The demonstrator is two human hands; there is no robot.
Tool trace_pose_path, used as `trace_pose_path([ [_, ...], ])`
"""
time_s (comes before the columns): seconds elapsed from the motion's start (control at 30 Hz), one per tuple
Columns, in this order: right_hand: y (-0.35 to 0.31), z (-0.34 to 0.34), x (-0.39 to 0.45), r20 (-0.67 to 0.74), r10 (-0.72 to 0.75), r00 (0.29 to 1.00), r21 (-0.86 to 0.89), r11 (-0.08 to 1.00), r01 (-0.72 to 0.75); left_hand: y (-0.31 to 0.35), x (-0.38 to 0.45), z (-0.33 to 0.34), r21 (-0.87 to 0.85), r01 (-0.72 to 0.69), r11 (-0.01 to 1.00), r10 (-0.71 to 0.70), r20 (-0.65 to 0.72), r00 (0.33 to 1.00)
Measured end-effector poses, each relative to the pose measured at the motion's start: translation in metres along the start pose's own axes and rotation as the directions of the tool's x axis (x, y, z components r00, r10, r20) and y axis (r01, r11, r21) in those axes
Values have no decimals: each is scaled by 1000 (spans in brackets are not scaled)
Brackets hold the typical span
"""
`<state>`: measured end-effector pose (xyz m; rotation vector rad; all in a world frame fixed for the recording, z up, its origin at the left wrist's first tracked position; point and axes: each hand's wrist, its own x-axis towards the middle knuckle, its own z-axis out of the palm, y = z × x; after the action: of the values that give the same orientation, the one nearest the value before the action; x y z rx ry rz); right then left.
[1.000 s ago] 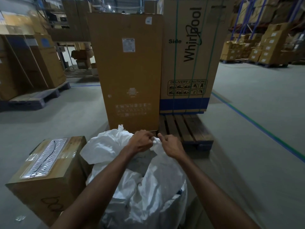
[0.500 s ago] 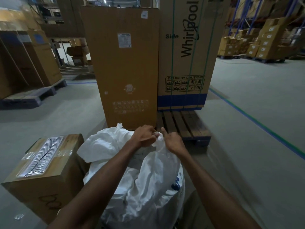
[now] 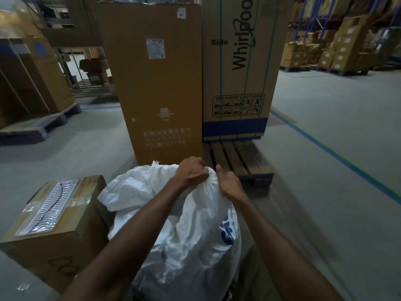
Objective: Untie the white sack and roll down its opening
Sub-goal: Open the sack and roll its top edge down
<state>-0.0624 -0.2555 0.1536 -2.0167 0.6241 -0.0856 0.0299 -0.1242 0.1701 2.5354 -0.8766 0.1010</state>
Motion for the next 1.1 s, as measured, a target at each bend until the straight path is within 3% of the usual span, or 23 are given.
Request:
trace_pose_path([
  [0.07, 4, 6, -8, -94, 21, 995, -80, 996, -28, 1, 4, 1, -72, 116, 991, -121, -64, 991],
  [0.17, 9, 1, -6, -102, 130, 986, 133, 984, -115, 0, 4, 1, -40, 41, 998, -40, 34, 999],
  [0.27, 5, -14, -3, 104, 129, 986, 385, 909, -160, -3, 2, -1, 29, -172, 985, 164, 178, 970],
  [0.37, 7, -22, 5, 292, 139, 946, 559, 778, -287, 3, 1, -7, -21, -237, 971, 237, 192, 952],
  [0.43, 2, -19, 5, 232, 163, 959, 464, 848, -257, 14, 3, -6, 92, -209, 974, 197, 128, 972],
  [0.5, -3, -10, -3, 21, 167, 986, 257, 952, -167, 24, 3, -6, 128, -47, 991, 47, 9, 999],
  [0.57, -6, -1, -16, -150, 80, 986, 71, 995, -70, 27, 6, -3, 15, 121, 993, -120, -53, 991],
  [0.63, -4, 6, -18, -139, 69, 988, 83, 995, -58, 27, 11, -2, -87, 183, 979, -186, -28, 982],
  [0.73, -3, -3, -12, -113, 159, 981, 285, 951, -121, 21, 11, -3, 17, -22, 1000, 21, 45, 999],
  [0.8, -2, -13, -6, 11, 188, 982, 435, 883, -175, 17, 9, -5, 29, -193, 981, 189, 108, 976],
  [0.9, 5, -23, 2, 211, 157, 965, 606, 753, -255, 16, 11, -12, 36, -233, 972, 220, 209, 953],
  [0.97, 3, -22, 1, 214, 111, 970, 507, 837, -208, 24, 13, -12, 171, -230, 958, 191, 216, 957],
  [1.03, -3, -17, -7, -29, 103, 994, 213, 972, -95, 36, 14, -10, 229, -146, 962, 122, 118, 986],
  [1.1, -6, -10, -15, -192, 23, 981, 33, 999, -17, 39, 16, -5, 165, -19, 986, 23, -18, 1000],
])
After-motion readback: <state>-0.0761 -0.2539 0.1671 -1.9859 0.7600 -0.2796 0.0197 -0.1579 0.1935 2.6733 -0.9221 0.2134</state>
